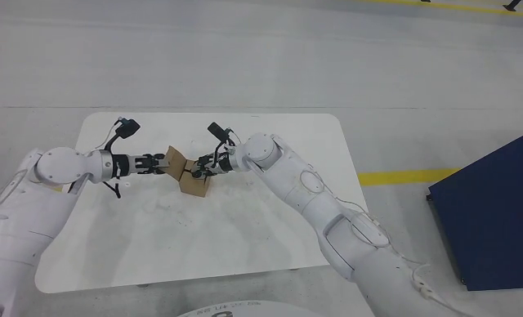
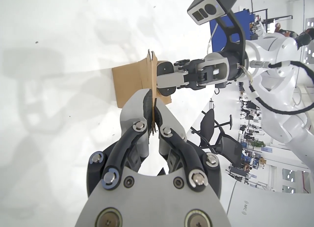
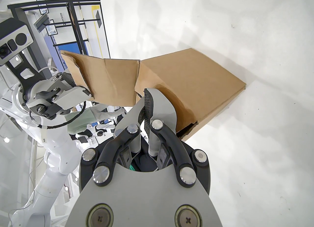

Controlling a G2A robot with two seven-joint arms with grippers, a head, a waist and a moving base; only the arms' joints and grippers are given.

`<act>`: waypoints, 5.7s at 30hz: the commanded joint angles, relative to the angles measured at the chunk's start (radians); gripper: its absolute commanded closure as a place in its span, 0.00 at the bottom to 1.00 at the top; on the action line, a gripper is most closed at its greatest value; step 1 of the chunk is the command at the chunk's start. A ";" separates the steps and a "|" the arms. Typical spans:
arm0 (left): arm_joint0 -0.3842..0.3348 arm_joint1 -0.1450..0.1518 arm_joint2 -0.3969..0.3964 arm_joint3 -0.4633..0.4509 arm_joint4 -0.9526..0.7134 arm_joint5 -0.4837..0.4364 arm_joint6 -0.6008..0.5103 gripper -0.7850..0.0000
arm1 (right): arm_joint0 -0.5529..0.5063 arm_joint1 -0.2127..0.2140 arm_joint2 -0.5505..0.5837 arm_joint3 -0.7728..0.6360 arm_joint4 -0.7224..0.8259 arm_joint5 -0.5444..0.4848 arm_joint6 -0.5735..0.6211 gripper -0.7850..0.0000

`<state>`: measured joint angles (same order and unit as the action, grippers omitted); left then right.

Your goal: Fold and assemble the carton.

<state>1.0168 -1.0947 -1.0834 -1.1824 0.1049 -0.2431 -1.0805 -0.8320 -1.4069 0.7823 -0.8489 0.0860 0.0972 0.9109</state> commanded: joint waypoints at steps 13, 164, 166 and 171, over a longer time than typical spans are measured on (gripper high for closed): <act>0.010 0.008 0.001 -0.038 0.021 0.063 0.008 1.00 | 0.000 0.000 0.000 0.000 0.000 0.000 0.000 1.00; -0.035 -0.029 0.177 -0.125 0.405 0.369 0.143 0.77 | -0.094 0.032 0.117 -0.051 -0.015 -0.014 -0.035 0.51; -0.035 -0.030 0.176 -0.125 0.406 0.368 0.142 0.77 | -0.095 0.032 0.125 -0.051 0.002 -0.015 -0.032 0.51; -0.033 -0.031 0.173 -0.124 0.410 0.368 0.142 0.78 | -0.094 0.034 0.135 -0.046 0.020 -0.020 -0.016 0.53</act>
<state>0.9830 -1.1255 -0.9103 -1.3064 0.5141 0.1243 -0.9387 -0.9266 -1.3728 0.9173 -0.8955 0.1070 0.0781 0.8929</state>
